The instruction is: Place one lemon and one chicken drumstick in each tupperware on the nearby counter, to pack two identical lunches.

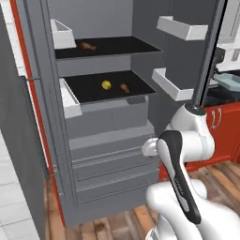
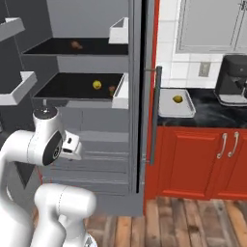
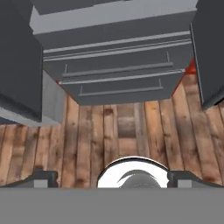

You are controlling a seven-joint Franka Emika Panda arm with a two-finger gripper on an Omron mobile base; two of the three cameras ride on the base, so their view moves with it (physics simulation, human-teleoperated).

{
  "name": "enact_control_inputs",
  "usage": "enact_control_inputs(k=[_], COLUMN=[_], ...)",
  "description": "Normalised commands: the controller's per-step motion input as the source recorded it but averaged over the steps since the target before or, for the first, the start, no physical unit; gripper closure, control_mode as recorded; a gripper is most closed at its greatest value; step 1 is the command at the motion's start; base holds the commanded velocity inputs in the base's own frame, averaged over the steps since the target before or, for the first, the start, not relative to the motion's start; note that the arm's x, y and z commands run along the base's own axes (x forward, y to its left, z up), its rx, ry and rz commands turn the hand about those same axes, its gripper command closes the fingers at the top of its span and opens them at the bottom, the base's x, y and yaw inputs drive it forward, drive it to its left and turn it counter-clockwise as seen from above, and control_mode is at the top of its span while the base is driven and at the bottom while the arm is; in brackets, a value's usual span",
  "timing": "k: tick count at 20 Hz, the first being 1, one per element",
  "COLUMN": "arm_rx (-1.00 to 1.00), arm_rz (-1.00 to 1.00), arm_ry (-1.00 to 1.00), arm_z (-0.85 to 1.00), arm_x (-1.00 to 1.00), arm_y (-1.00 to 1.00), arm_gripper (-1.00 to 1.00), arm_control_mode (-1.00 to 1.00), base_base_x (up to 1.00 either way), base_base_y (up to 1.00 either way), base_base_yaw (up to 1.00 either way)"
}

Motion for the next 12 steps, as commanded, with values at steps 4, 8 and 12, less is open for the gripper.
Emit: enact_control_inputs(k=[4,8,12], arm_rx=[0.0,0.0,0.0], arm_rz=[0.0,0.0,0.0], arm_ry=[0.0,0.0,0.0], arm_z=[0.0,0.0,0.0], arm_x=[0.0,0.0,0.0], arm_y=[0.0,0.0,0.0], arm_gripper=[-1.0,-1.0,-1.0], arm_control_mode=[1.0,1.0,1.0], base_base_x=[1.0,1.0,1.0], base_base_y=[-0.08,0.19,0.23], base_base_yaw=[-0.07,-0.04,0.0])
